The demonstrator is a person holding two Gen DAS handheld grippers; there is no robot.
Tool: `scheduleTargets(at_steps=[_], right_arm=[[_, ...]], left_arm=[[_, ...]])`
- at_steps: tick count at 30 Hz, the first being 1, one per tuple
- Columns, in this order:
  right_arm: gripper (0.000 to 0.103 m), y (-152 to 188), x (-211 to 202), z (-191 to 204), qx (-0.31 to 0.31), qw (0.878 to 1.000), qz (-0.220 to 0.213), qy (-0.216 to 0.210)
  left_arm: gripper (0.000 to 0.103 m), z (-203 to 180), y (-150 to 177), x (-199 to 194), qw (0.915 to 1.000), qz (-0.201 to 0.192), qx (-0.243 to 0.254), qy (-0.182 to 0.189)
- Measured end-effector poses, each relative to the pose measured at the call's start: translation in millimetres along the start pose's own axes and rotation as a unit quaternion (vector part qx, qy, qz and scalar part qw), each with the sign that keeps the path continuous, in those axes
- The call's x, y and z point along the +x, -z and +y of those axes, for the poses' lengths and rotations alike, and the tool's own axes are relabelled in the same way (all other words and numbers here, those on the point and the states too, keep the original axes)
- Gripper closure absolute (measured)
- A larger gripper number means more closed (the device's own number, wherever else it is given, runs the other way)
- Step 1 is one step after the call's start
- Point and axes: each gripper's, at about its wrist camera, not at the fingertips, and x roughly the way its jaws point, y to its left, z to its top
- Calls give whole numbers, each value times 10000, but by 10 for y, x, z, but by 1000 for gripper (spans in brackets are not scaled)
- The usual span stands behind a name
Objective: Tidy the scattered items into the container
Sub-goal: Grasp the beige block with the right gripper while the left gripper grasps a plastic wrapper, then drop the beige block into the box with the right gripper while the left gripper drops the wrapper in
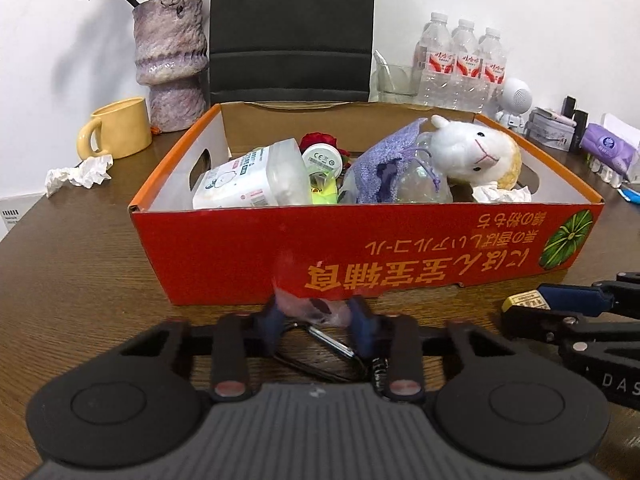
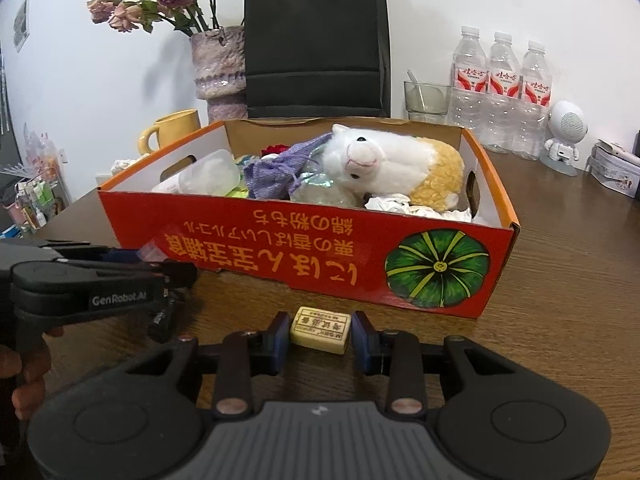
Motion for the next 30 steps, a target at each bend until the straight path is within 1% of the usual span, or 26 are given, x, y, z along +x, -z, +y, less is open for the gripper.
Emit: scheduleTargets(at_steps=[5,10,16,19,20,23,26,27,30], right_arm=[[71,-3,-19,5,4,10000,-36,-14],[71,-1,-33,-2,15,10000,-57,-7],[71,1,-58,-4,25,10000,-93,9],[71,-1,-107,3,5,9999,-142,-29],[71,-10,-145,7,-1,9998,-189,-71],[71,-92,-337,19,14,9985,-520,-193],[71,-228,-489,31,-31,9963,-830,-202],[71,-287,-524,26,-36,9956,-914,-202],[71,-507,-561,-8,-60,9941,-1073,-143]], left_arm=[[92,27,12,-47,9999,-46,-10,163],[93,39,11,-118,9995,-181,33,273],[93,73,15,-228,9984,-349,-26,439],[93,102,14,-346,9969,-491,-104,607],[93,114,8,-405,9960,-566,-139,682],[93,146,-49,-593,9922,-826,-214,905],[93,200,-187,-745,9864,-960,-317,1299],[93,216,-246,-789,9847,-1014,-321,1380],[93,245,-445,-878,9816,-1244,-232,1432]])
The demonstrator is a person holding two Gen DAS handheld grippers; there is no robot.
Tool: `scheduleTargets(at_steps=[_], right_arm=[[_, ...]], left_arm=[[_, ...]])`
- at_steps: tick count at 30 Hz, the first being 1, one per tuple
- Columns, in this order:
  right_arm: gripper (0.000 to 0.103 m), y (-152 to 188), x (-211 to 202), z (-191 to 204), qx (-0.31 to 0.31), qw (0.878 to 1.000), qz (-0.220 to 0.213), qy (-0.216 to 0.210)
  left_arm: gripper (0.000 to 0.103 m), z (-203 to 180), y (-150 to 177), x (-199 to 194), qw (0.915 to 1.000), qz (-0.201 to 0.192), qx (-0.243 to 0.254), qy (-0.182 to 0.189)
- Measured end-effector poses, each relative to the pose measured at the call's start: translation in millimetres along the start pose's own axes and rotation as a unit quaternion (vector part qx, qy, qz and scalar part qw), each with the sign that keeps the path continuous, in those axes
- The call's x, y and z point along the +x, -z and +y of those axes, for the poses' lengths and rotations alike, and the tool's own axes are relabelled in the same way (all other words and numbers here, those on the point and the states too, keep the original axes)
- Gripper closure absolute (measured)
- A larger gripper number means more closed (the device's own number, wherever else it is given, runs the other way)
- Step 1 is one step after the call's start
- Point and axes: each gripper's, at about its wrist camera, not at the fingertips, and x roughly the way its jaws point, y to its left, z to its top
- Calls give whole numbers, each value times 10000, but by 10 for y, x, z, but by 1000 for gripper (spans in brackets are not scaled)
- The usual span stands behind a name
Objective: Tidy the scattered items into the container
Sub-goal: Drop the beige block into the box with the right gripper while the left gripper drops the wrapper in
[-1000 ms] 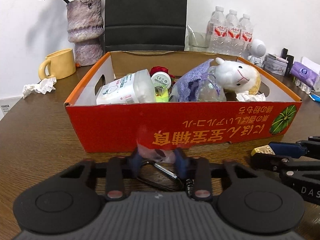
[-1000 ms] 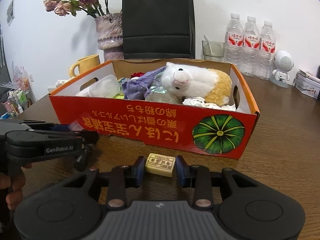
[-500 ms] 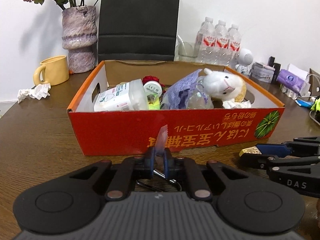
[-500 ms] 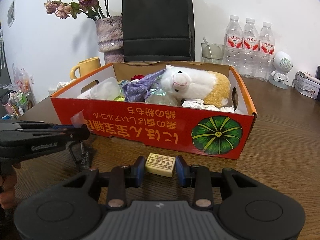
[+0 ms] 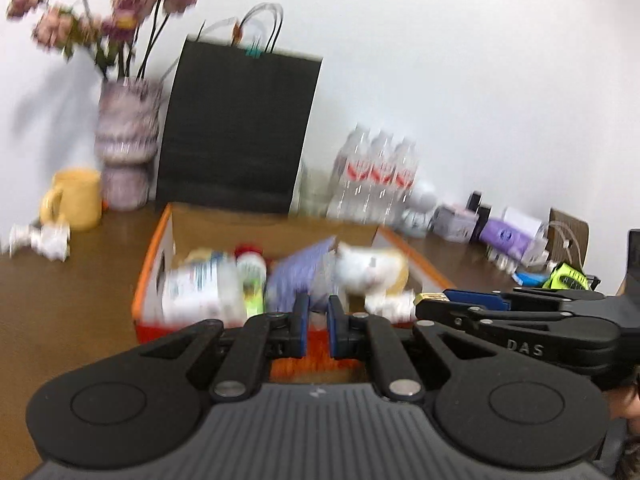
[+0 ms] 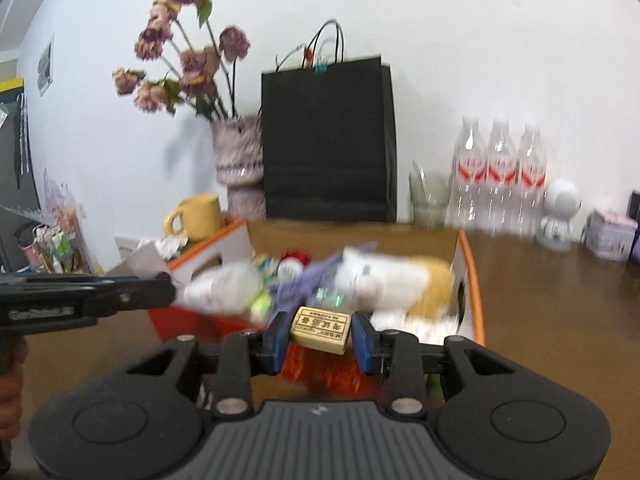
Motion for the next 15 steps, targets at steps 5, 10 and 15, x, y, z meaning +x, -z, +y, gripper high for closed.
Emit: scheduleTargets(at_steps=[5,10,15], right_arm=[[71,-375,214,-75,-10,9997,-203,167],[71,-576,618,-232,258,9989,-213,343],[71,-637,1045,-376,394,9982,32,445]], left_arm=[[93,11,-348,116,9994,-310,143,-47],[93,105,-492,380,9990,-435,-116,-6],[93,310,-521,837,9994,-100,-279,-197]])
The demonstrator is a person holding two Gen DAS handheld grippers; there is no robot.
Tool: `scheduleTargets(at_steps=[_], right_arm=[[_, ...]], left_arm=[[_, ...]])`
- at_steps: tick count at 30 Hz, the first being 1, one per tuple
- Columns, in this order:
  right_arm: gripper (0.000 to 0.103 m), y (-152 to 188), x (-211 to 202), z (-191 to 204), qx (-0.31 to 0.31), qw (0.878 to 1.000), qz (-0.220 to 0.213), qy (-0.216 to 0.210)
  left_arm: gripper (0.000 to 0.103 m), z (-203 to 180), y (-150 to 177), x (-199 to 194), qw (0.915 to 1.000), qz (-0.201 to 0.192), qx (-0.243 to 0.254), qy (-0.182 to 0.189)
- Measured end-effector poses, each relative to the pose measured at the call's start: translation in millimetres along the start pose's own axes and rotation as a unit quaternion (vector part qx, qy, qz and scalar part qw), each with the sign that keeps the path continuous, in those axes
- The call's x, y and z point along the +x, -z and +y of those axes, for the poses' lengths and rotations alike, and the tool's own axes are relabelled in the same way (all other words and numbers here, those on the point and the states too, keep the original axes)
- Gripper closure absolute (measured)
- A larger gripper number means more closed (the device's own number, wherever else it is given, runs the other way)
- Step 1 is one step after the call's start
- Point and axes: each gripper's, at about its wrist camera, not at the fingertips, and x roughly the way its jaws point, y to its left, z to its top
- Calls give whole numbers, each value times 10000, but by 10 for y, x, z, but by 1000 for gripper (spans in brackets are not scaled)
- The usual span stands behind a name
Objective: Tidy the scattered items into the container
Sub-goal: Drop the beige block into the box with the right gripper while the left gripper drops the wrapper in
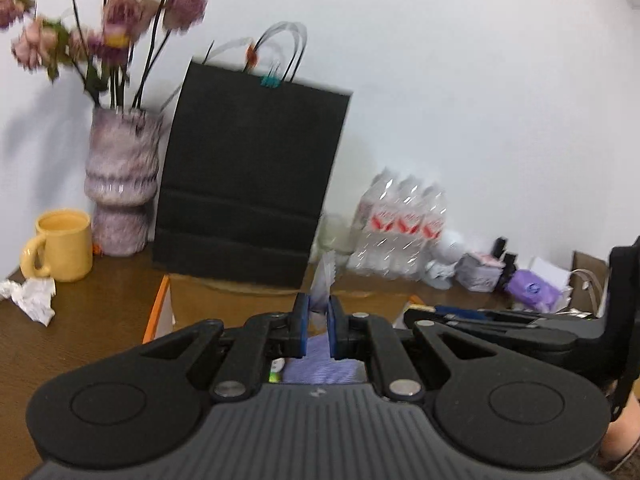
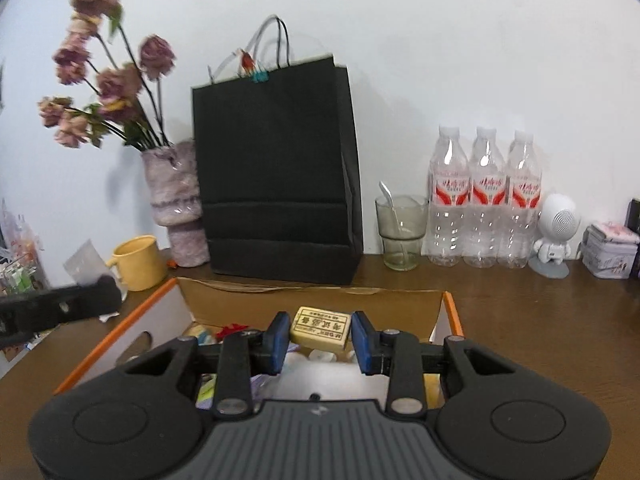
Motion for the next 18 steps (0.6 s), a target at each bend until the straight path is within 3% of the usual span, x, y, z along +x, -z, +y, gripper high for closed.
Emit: scheduleTargets(at_steps=[10,13,14,15,18], right_arm=[[70,32,515,-40,-62,9986,507,147],[70,58,548,-43,-75,9981,579,170],[69,64,552,-41,-88,9980,587,201],[63,68,548,-38,-99,9980,589,212],[30,59,489,-44,-103,9982,538,234]], left_arm=[[93,203,142,608,9973,638,38,-369],[87,253,161,643,9968,689,-97,-394],[80,265,167,646,9966,699,-116,-417],[75,274,173,644,9964,701,-125,-454],[43,277,170,627,9963,664,-123,-529]])
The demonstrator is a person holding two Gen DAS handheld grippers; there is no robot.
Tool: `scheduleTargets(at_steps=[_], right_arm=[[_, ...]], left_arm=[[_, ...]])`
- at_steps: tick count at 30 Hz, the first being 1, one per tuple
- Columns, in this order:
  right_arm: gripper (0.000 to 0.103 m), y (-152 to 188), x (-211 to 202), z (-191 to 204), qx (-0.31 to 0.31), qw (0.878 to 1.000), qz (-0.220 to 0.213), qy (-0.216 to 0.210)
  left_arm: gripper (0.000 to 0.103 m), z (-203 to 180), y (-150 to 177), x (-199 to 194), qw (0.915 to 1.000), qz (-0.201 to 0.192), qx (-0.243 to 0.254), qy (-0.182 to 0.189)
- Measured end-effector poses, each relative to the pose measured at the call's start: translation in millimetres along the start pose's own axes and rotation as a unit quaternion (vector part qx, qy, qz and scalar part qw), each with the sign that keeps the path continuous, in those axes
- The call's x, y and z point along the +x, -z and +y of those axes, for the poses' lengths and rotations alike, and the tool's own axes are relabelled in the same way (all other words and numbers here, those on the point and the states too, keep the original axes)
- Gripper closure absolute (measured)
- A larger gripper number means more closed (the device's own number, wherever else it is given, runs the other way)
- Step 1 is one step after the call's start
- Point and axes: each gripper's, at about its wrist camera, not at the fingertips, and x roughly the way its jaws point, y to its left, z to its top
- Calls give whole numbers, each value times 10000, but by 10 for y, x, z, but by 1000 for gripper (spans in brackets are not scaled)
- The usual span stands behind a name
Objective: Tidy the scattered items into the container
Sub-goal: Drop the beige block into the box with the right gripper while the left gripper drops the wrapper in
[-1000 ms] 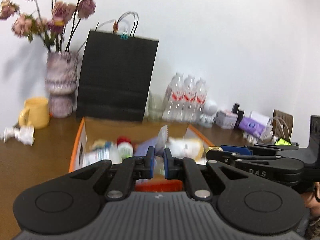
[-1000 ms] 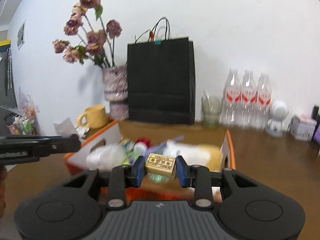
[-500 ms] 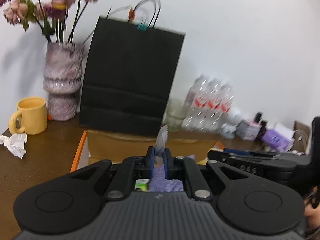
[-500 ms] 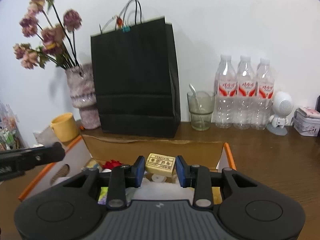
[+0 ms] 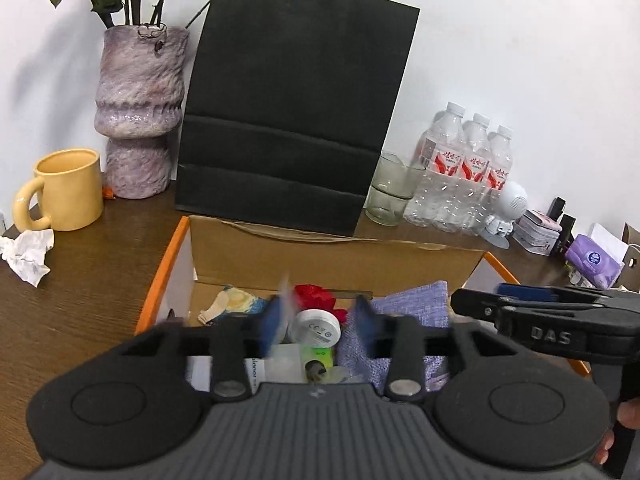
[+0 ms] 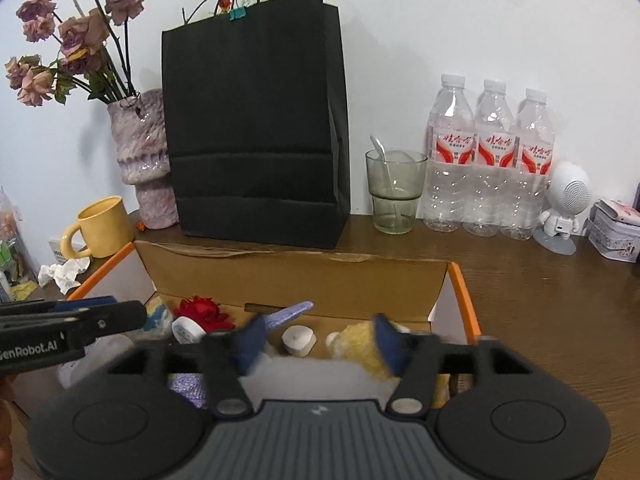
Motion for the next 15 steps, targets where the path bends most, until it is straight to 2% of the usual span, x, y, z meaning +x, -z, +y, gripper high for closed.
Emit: scheduleTargets(at_steps=[1,2,4,6,10,15], right_arm=[[19,-3,-24,5,-28,10000,-24,-8],[15,-10,-43,9,-46,10000,-47,-15],[8,-23,-86,25,-99,9999,-57,-12],[0,-36,-117,40,-140,9999,-44,5],[0,-49,-168,73,-175,9998,-33,20],[0,-54,-226,85,-197,9997,-74,84]], left_arm=[[35,-4,-9,-9,10000,-9,1,-27],[18,-6,-20,-22,10000,-31,-7,-60],[1,-19,-43,-73,9997,-147,-5,-199],[0,-53,-61,-132,9989,-302,121,-330],[0,-117,-81,-184,9977,-377,334,-449],[0,-124,-80,-197,9980,-287,337,-456]])
